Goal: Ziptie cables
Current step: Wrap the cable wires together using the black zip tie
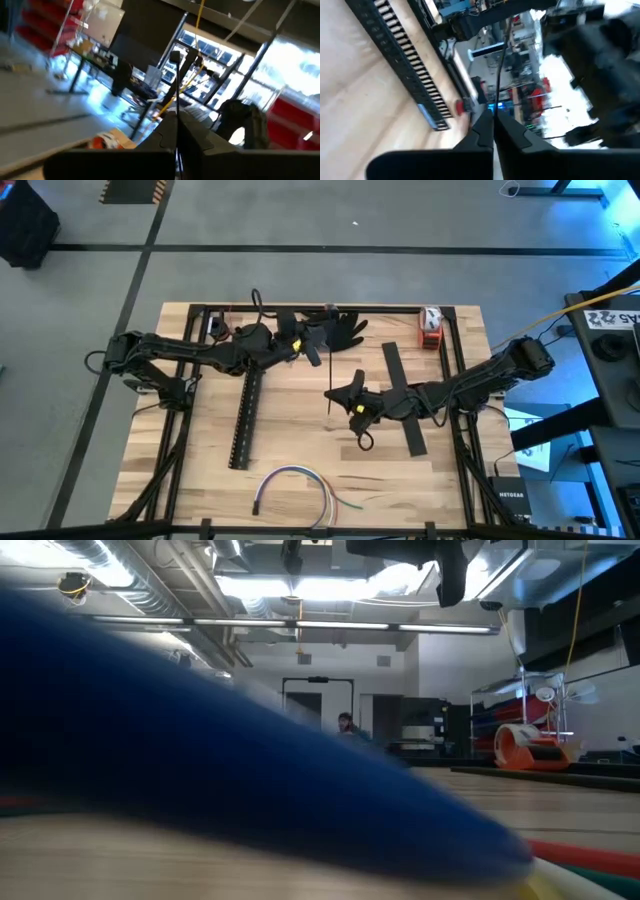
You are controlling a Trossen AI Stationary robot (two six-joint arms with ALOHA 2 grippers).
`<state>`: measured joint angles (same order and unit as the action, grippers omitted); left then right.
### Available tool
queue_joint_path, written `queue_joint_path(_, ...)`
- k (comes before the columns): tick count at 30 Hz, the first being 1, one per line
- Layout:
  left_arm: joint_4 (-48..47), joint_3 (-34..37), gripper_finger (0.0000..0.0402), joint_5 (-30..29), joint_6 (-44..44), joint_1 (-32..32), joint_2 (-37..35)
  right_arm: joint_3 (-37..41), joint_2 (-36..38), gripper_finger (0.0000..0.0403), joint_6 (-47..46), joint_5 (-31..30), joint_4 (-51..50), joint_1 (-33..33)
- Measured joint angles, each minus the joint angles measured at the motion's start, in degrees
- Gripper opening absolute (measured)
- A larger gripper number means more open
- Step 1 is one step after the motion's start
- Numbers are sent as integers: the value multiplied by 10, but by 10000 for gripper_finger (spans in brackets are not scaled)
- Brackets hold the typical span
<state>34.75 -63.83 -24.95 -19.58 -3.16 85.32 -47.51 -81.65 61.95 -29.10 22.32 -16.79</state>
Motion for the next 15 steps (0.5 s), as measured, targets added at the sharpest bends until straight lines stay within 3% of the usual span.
queue_joint_path(8, 8, 0, 0, 17, 229, 0, 0, -13, 76, 1, -284, 125, -57, 83)
queue_joint_path(12, 7, 0, 0, 23, 311, 2, 0, -51, 112, 1, -489, 232, -124, 142)
queue_joint_path(15, 4, 0, 0, 74, 368, 2, 0, -86, 114, 1, -670, 334, -158, 183)
